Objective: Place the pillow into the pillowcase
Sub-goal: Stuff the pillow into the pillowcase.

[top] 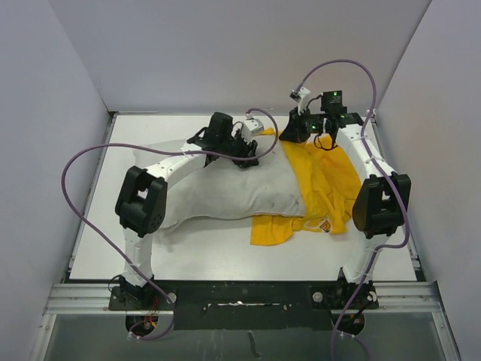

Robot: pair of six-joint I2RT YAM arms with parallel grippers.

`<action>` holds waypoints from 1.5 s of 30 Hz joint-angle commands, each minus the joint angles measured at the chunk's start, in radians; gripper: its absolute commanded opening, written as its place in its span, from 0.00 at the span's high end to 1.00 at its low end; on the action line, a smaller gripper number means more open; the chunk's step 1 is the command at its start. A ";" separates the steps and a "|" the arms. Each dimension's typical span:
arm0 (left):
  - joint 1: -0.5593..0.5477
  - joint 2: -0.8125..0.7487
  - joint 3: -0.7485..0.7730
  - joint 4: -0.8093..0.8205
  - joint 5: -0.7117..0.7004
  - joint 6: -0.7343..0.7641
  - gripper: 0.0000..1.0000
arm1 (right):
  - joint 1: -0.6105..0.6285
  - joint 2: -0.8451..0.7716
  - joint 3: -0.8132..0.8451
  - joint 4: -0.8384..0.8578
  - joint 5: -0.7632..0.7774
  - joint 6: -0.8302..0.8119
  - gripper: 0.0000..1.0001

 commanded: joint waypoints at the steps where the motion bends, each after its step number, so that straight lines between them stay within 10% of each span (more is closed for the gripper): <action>1: 0.002 0.042 0.073 0.030 0.177 0.000 0.93 | 0.004 -0.053 0.003 0.066 -0.059 0.045 1.00; 8: -0.042 -0.189 -0.262 0.612 0.347 -0.062 1.00 | 0.027 -0.074 0.042 0.088 -0.102 0.116 1.00; 21: -0.128 -0.328 -0.352 0.884 0.367 -0.040 1.00 | 0.105 -0.295 -0.051 0.217 -0.189 0.274 1.00; 28: -0.031 -0.155 -0.349 0.931 0.201 -0.206 1.00 | 0.083 -0.280 -0.205 0.221 -0.118 0.247 0.98; 32: -0.027 -0.114 -0.360 0.941 0.104 -0.267 0.96 | 0.060 -0.228 -0.222 0.150 -0.040 0.166 0.85; 37: -0.019 -0.167 -0.388 0.856 -0.040 -0.313 0.50 | 0.009 -0.217 -0.179 0.055 -0.049 0.053 0.71; 40: 0.017 -0.270 -0.448 0.780 -0.096 -0.354 0.28 | -0.012 -0.300 -0.153 -0.015 -0.107 -0.066 0.47; 45: 0.043 -0.506 -0.552 0.610 -0.103 -0.374 0.20 | -0.085 -0.531 -0.295 0.030 -0.190 -0.189 0.00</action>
